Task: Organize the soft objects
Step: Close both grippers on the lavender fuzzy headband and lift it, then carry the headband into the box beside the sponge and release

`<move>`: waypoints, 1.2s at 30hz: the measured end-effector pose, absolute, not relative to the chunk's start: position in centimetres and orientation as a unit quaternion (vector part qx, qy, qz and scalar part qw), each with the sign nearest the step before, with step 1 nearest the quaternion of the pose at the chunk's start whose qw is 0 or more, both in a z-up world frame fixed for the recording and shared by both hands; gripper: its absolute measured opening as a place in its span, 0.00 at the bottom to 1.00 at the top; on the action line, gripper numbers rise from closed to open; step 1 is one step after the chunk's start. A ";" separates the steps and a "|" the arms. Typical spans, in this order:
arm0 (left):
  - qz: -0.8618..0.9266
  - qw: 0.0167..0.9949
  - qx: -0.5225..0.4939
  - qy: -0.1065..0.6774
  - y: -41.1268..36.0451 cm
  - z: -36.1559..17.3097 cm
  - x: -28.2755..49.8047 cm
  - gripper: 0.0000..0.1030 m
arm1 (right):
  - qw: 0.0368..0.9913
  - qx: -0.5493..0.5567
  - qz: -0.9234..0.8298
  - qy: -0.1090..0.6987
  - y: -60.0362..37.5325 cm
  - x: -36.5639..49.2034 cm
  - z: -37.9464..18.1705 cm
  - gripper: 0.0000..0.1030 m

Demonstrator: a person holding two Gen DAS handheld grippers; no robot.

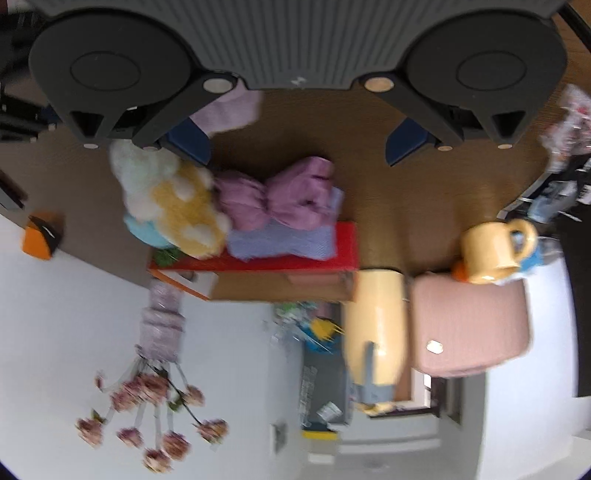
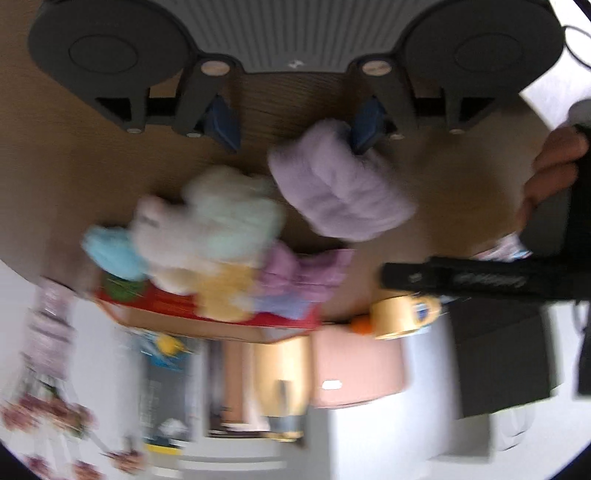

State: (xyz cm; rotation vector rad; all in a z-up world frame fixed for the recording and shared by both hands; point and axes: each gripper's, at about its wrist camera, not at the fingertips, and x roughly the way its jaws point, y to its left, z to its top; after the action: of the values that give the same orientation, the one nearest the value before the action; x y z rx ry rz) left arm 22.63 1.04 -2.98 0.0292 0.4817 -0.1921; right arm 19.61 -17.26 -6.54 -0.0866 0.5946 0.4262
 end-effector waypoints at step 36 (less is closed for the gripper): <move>-0.151 0.917 -0.186 0.320 5.1 -5.9 22.0 0.24 | 0.896 0.211 0.210 0.330 -19.1 24.8 -7.6 0.21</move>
State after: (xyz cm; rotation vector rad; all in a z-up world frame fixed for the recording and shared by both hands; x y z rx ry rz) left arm 22.04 5.09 -5.91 -0.3832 0.6575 -0.3102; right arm 24.83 -19.13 -7.60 0.4372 0.6844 0.4342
